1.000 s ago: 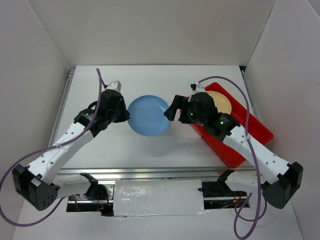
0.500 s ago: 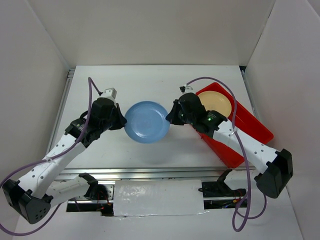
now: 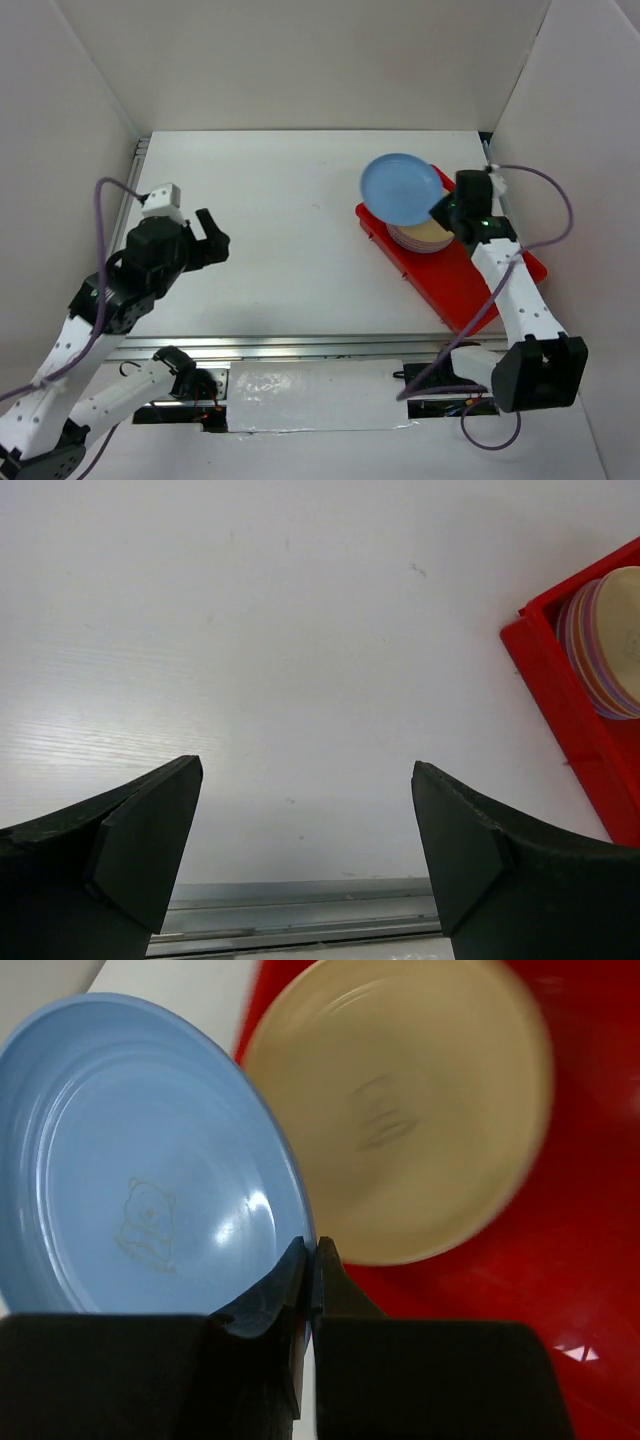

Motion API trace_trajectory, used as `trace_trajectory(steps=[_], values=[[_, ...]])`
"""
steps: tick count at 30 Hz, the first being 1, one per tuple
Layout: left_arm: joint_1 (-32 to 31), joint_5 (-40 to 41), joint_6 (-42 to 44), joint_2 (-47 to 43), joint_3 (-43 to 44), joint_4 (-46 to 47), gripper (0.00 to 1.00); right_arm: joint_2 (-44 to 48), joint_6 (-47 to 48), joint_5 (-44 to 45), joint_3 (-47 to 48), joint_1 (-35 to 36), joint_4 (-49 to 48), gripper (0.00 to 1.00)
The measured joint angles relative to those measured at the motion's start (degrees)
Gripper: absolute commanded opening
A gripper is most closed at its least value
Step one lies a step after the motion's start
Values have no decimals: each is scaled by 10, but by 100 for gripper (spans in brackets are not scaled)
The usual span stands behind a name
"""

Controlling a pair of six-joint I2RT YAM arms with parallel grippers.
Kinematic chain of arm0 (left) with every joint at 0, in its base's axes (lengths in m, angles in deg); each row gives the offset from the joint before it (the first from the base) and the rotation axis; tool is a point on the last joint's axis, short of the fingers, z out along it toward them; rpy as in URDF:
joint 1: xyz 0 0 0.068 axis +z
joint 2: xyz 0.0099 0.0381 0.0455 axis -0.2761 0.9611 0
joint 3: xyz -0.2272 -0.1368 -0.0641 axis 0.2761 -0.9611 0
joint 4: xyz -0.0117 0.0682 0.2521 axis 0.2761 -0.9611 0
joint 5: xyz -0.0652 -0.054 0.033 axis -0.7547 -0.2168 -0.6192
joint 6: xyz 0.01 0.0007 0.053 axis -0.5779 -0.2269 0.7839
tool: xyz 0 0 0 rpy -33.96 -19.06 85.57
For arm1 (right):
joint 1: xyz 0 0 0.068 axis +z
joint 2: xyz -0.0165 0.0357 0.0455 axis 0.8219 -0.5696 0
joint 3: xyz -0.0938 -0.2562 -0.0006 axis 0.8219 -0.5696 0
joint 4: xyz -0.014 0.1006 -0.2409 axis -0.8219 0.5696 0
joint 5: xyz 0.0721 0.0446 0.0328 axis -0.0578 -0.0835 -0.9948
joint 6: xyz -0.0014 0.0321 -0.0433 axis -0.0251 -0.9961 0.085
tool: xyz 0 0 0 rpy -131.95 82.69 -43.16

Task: Place the plates into the plastic bin on the countertop

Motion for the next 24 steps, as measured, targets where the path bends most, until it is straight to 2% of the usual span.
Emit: trace_trajectory(steps=[3,5,9,11,12,13,14,15,19,24], values=[[0,24,28,-54,0,-30,99,9,-5,-7,-25,-136,-1,0],[0,32,42,-67,-4,-39,99,-5,-9,-14,-29,-192,-3,0],[0,35,60,-82,-39,-49,99,-55,-10,-39,-28,-230,-7,3],[0,33,68,-83,-50,-50,99,-77,-10,-49,-25,-233,-5,9],[0,32,71,-83,-54,-51,99,-86,-11,-53,-20,-234,-4,19],[0,31,72,-83,-55,-52,99,-93,-13,-58,-15,-234,-3,68],[0,31,72,-83,-56,-52,99,-99,-16,-63,-8,-234,-2,95],[0,29,72,-83,-57,-51,99,-101,-13,-66,1,-233,0,100],[0,27,73,-84,-57,-51,99,-84,-10,-58,40,-219,10,100],[0,31,72,-80,-52,-57,99,61,18,-45,47,-188,52,100]])
